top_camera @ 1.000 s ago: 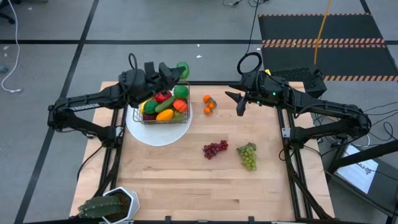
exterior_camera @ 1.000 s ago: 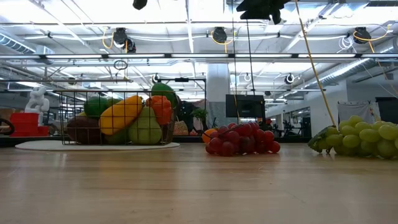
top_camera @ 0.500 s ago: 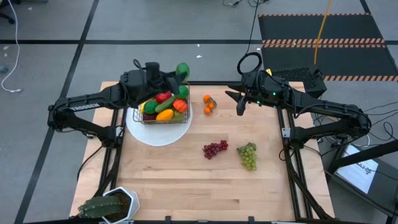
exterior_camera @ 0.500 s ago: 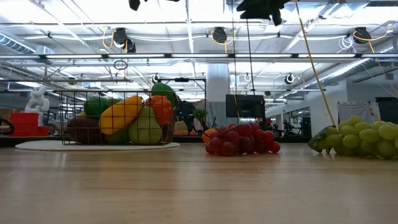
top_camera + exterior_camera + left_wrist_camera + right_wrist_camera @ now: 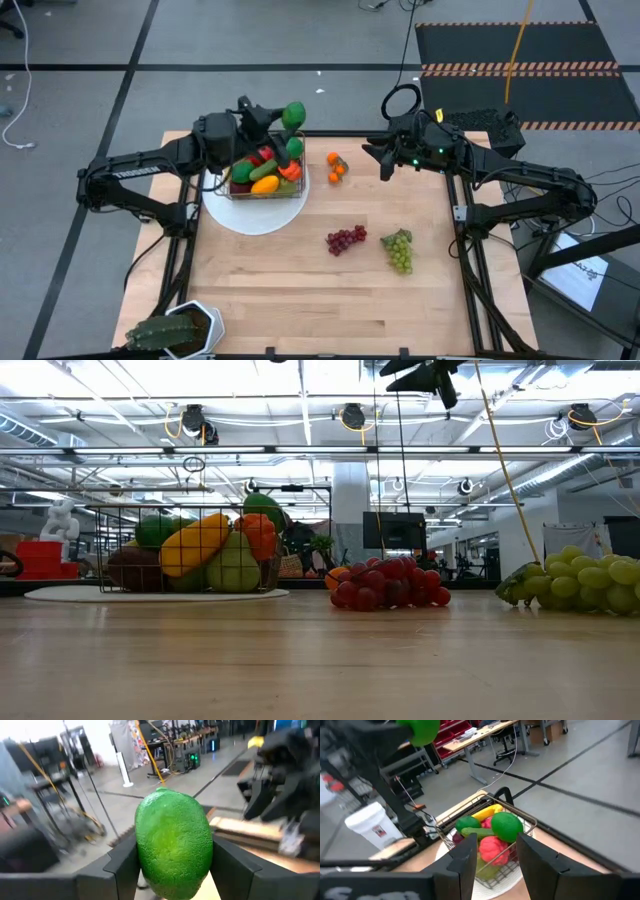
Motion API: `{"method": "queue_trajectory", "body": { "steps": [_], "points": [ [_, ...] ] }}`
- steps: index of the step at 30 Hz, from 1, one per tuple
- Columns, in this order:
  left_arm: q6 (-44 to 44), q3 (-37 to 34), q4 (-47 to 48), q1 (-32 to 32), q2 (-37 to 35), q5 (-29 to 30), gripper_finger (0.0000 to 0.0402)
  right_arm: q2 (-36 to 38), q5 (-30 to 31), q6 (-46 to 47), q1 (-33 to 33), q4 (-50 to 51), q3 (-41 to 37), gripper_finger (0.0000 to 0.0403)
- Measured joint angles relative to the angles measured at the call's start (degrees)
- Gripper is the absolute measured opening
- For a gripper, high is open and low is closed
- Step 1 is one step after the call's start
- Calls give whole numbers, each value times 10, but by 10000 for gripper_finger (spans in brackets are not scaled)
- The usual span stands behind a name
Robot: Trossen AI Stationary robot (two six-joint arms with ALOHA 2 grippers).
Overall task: Build produce basket
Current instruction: Put the lime into the wired basket
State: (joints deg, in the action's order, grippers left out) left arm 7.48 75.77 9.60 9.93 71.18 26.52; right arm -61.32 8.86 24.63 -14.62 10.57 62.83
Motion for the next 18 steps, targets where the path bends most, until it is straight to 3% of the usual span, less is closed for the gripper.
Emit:
{"method": "queue_trajectory", "body": {
  "steps": [9,13,18],
  "points": [
    [196,0,9,-11,0,0,207,0,0,125,0,0,0,130],
    [181,0,58,-24,0,-1,207,0,0,225,6,0,0,130],
    [80,0,134,-41,0,-1,207,-5,29,231,30,-2,0,130]
  ]
}}
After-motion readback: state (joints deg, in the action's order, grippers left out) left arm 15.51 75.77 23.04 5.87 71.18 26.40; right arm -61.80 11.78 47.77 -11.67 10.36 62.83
